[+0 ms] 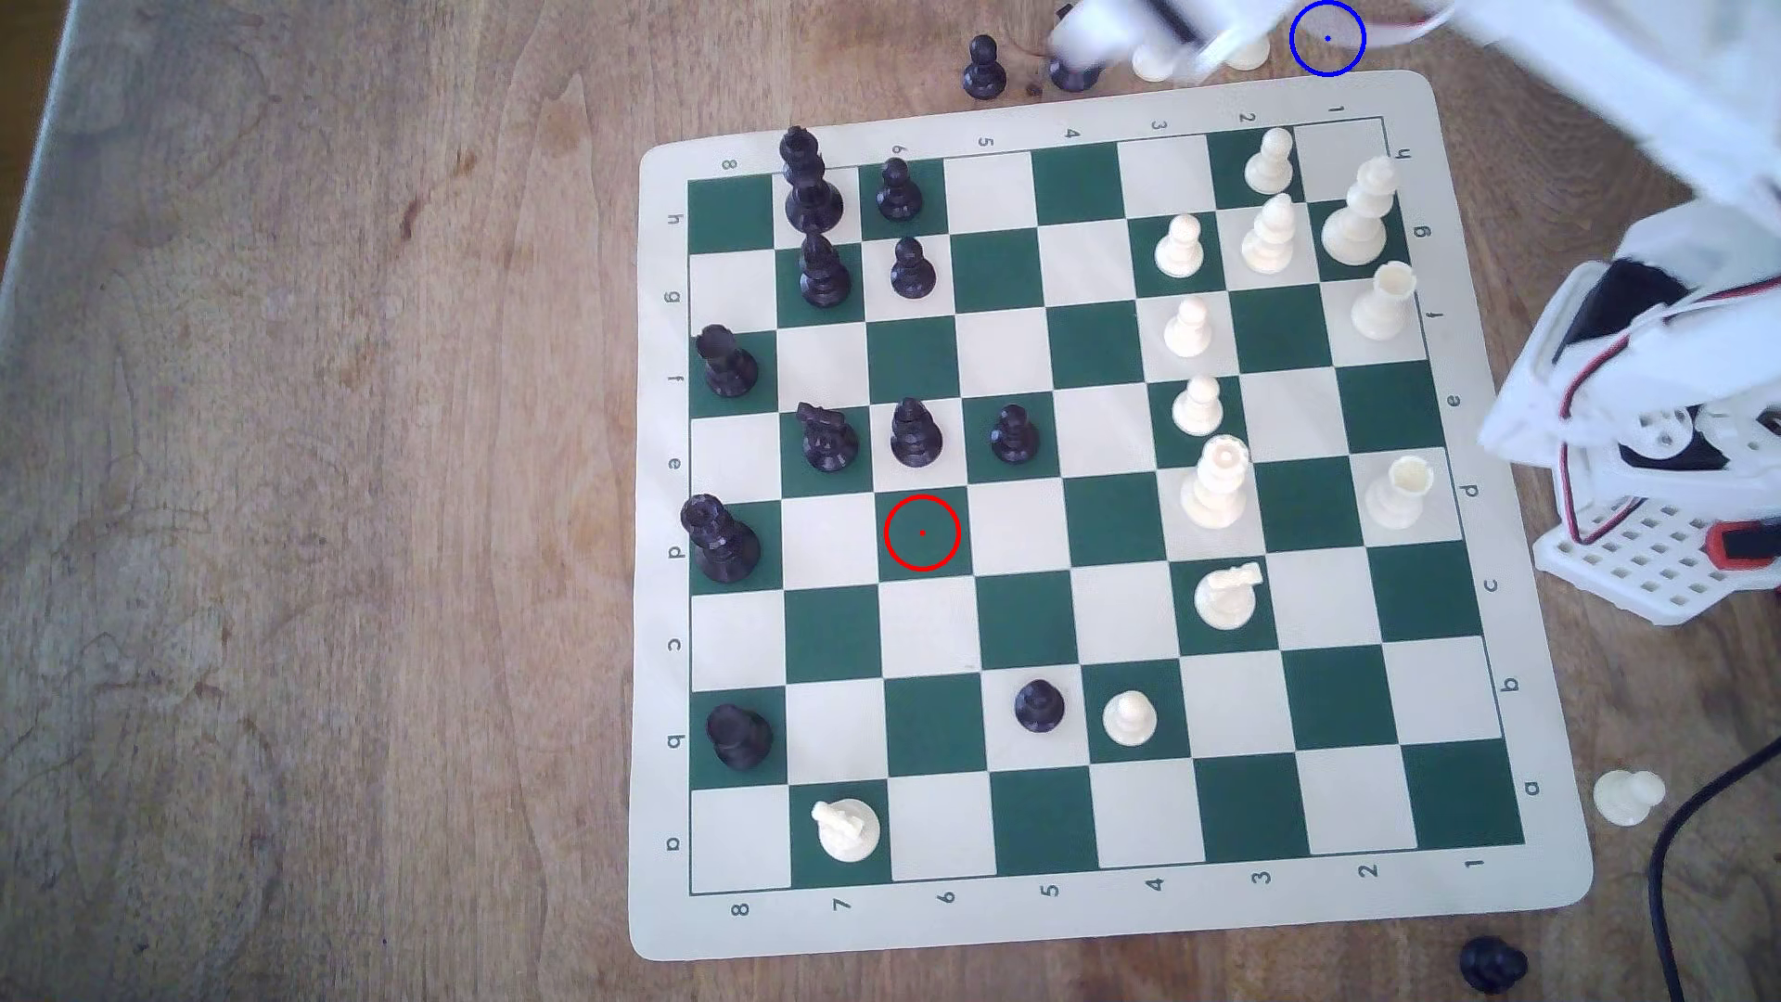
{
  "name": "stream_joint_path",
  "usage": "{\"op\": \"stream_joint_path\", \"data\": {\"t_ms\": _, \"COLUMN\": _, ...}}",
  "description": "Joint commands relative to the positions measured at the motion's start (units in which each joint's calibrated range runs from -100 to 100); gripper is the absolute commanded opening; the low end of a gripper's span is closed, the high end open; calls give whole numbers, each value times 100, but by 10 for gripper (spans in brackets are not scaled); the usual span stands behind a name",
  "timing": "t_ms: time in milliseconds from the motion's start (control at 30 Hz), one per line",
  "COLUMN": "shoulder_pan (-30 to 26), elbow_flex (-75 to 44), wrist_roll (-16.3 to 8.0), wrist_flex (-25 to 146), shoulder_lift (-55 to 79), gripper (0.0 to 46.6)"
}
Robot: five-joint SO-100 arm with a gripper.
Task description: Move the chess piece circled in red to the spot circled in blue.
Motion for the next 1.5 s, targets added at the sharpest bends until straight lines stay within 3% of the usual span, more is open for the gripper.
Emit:
{"op": "stream_joint_path", "data": {"t_ms": 0, "shoulder_pan": 974, "elbow_flex": 988, "wrist_roll": 88, "wrist_flex": -340, "shoulder_lift": -1376, "gripper": 3}}
{"op": "stream_joint_path", "data": {"t_ms": 200, "shoulder_pan": 2171, "elbow_flex": 2067, "wrist_roll": 127, "wrist_flex": -823, "shoulder_lift": -1681, "gripper": 3}}
{"op": "stream_joint_path", "data": {"t_ms": 367, "shoulder_pan": 2593, "elbow_flex": 2719, "wrist_roll": 181, "wrist_flex": -1380, "shoulder_lift": -1308, "gripper": 3}}
{"op": "stream_joint_path", "data": {"t_ms": 933, "shoulder_pan": 2632, "elbow_flex": 4097, "wrist_roll": 264, "wrist_flex": -3157, "shoulder_lift": -332, "gripper": 3}}
{"op": "stream_joint_path", "data": {"t_ms": 1467, "shoulder_pan": 2484, "elbow_flex": 4224, "wrist_roll": 366, "wrist_flex": -3870, "shoulder_lift": 500, "gripper": 3}}
